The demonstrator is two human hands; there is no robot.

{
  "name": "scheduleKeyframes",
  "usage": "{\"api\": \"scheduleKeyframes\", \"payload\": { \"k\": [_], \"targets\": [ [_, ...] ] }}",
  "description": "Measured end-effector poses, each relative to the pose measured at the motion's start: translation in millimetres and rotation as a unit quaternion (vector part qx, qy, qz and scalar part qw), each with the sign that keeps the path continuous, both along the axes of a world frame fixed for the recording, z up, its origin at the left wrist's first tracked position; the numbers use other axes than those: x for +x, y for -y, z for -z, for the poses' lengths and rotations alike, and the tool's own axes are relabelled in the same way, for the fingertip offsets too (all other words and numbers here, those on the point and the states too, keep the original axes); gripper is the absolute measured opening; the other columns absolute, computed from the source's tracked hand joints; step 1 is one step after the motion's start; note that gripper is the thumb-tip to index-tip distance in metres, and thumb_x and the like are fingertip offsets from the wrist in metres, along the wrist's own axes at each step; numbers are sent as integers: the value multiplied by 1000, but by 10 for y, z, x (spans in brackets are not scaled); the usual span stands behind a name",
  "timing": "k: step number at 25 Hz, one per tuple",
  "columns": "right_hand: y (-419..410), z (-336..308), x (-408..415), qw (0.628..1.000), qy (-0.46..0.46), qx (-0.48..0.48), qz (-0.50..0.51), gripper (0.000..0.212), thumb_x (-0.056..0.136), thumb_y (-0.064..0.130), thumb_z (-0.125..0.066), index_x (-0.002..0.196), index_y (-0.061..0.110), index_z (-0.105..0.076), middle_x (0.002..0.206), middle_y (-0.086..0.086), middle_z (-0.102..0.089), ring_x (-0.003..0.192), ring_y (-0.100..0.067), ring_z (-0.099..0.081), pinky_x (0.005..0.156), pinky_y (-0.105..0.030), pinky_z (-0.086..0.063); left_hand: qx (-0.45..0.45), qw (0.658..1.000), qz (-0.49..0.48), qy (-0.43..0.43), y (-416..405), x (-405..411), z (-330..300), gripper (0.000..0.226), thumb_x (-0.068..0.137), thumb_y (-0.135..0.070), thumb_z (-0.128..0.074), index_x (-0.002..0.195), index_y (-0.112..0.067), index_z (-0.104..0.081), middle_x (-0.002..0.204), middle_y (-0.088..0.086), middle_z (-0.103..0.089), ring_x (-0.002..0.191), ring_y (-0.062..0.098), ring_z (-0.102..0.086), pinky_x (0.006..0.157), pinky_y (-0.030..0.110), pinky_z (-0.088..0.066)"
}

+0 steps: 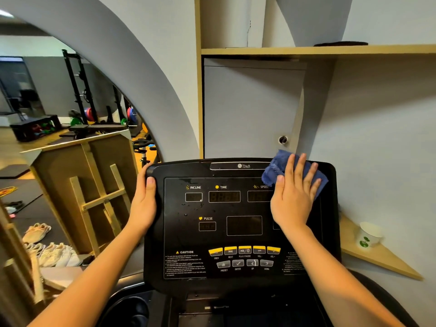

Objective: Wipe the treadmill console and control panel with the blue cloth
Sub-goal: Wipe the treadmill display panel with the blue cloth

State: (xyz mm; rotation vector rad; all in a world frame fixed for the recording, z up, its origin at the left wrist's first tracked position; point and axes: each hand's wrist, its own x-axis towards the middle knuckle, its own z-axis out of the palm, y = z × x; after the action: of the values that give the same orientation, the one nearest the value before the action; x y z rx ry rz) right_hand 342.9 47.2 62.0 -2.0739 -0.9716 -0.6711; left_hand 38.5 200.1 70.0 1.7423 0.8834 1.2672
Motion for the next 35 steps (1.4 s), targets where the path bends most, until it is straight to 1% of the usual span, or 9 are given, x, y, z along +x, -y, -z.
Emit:
{"api": "scheduleKeyframes", "payload": {
  "k": [4,7,17,21,23,25,28,30,35],
  "targets": [
    [-262,-43,-424,1000,-9,-3,1,61,105,41,-16,160,19,-7,168,-8,-1,153,-38,3,121,-60,-4,-13,1000,0,-3,-34,-19,23,46,104,-54,-26,149,-49,-23,153,-8,-40,135,20,-44,112,47,-34],
    [-409,-49,-667,1000,-4,-10,-2,62,105,41,-18,160,18,-7,168,-9,-2,153,-40,2,121,-61,-6,-18,1000,-1,0,-13,-12,-1,46,104,-52,-27,149,-47,-24,150,-9,-43,131,18,-46,110,44,-35],
    [-692,-64,-1298,996,49,-45,-54,64,104,44,-21,160,17,-6,168,-10,1,153,-39,6,121,-60,-5,-19,1000,20,14,-73,-45,14,45,101,-56,-28,146,-52,-26,146,-4,-48,129,19,-52,111,52,-38],
    [-783,-74,-1552,991,78,-71,-87,65,104,45,-22,160,17,-4,168,-9,3,152,-38,9,121,-59,-3,-16,998,50,18,-82,-70,13,47,102,-56,-24,149,-46,-26,142,-6,-51,122,10,-57,106,42,-45],
    [-814,-78,-1651,988,85,-80,-98,66,104,45,-25,160,17,-2,168,-9,4,152,-38,10,121,-59,-1,-15,997,70,27,-79,-98,11,48,104,-53,-17,150,-42,-27,142,-13,-47,123,-2,-54,104,28,-46],
    [-835,-83,-1732,986,90,-91,-106,67,104,45,-25,160,18,0,168,-9,6,152,-37,12,121,-58,-1,-32,995,91,31,-70,-115,-24,50,104,-50,-10,150,-41,-27,139,-20,-44,118,-13,-51,98,16,-47],
    [-854,-82,-1833,980,105,-108,-128,66,104,45,-21,160,19,3,168,-8,7,152,-37,14,121,-58,-2,-68,990,114,49,-25,-127,-81,59,98,-57,-10,150,-38,-29,133,-20,-48,109,-16,-57,85,8,-48],
    [-866,-80,-1896,975,121,-117,-147,65,104,45,-20,160,20,3,168,-8,6,152,-37,13,121,-58,-3,-70,988,123,59,-38,-145,-73,62,97,-57,-9,150,-33,-30,135,-16,-50,112,-12,-58,86,9,-48],
    [-875,-16,-2034,958,157,-142,-192,66,105,44,-28,160,21,0,168,-6,7,152,-35,15,122,-57,-4,-65,988,121,63,-138,-179,-30,59,105,-47,-1,150,-27,-32,146,-3,-49,133,8,-49,107,24,-42]
  ]
}}
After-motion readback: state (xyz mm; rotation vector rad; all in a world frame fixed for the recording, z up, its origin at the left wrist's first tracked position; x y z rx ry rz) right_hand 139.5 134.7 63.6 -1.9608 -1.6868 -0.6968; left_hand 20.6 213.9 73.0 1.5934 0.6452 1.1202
